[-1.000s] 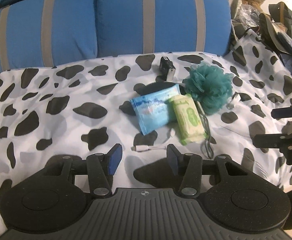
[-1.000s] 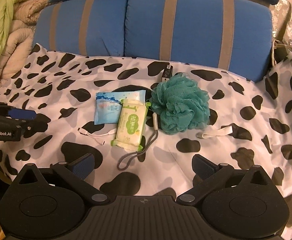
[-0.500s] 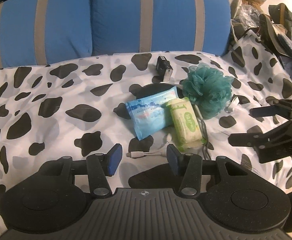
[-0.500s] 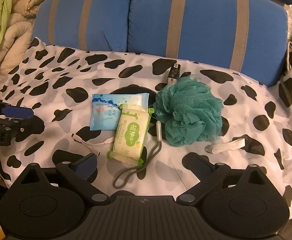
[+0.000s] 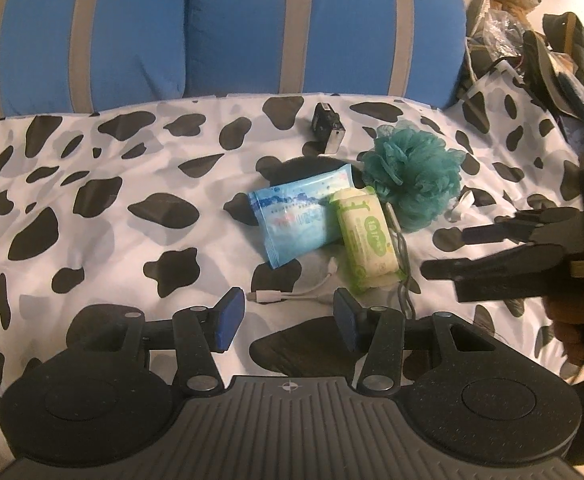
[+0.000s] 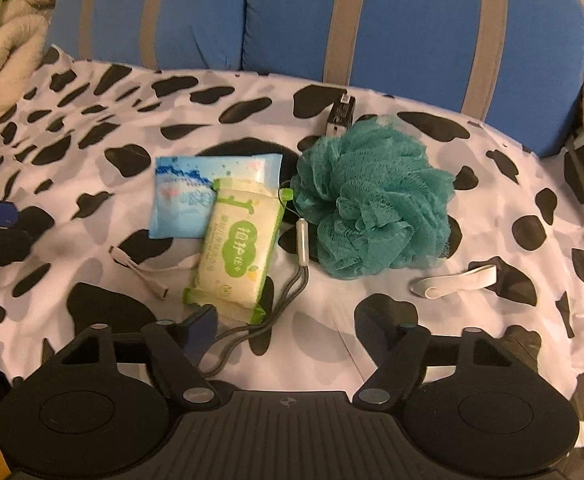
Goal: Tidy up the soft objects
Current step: 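Approach and grasp the green-and-white wet-wipes pack with the left tool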
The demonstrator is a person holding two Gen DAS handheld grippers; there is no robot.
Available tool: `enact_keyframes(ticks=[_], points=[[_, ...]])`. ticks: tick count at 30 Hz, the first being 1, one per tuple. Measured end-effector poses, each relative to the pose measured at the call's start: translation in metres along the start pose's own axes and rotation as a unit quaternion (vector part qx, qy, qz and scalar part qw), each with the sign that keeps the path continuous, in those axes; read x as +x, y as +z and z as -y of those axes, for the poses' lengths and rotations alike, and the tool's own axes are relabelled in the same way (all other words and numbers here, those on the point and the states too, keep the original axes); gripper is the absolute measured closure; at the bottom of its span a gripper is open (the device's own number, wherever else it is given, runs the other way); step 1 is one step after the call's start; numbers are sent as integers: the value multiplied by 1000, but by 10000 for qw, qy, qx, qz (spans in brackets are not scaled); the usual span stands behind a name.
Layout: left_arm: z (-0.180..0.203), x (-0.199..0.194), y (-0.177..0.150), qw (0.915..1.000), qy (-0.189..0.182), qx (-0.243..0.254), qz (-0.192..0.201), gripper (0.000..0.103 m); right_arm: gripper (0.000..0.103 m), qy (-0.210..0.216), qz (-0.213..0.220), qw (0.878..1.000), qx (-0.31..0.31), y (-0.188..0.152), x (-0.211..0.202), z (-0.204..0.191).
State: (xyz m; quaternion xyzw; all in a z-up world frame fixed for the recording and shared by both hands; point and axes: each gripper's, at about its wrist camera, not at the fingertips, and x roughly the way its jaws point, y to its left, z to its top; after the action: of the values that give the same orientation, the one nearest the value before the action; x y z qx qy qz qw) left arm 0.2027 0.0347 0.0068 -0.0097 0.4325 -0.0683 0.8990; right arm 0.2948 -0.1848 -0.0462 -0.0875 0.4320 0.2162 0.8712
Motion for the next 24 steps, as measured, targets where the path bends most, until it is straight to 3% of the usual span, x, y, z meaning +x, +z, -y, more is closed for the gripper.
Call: enact_keyframes(ticks=[14, 24], points=[[-9, 3, 2, 9992, -220, -239, -216, 55, 48, -279, -226, 9989, 294, 6, 63, 8], [-9, 8, 1, 9986, -281, -319, -316, 55, 89, -191, -261, 9995, -54, 3, 60, -7]])
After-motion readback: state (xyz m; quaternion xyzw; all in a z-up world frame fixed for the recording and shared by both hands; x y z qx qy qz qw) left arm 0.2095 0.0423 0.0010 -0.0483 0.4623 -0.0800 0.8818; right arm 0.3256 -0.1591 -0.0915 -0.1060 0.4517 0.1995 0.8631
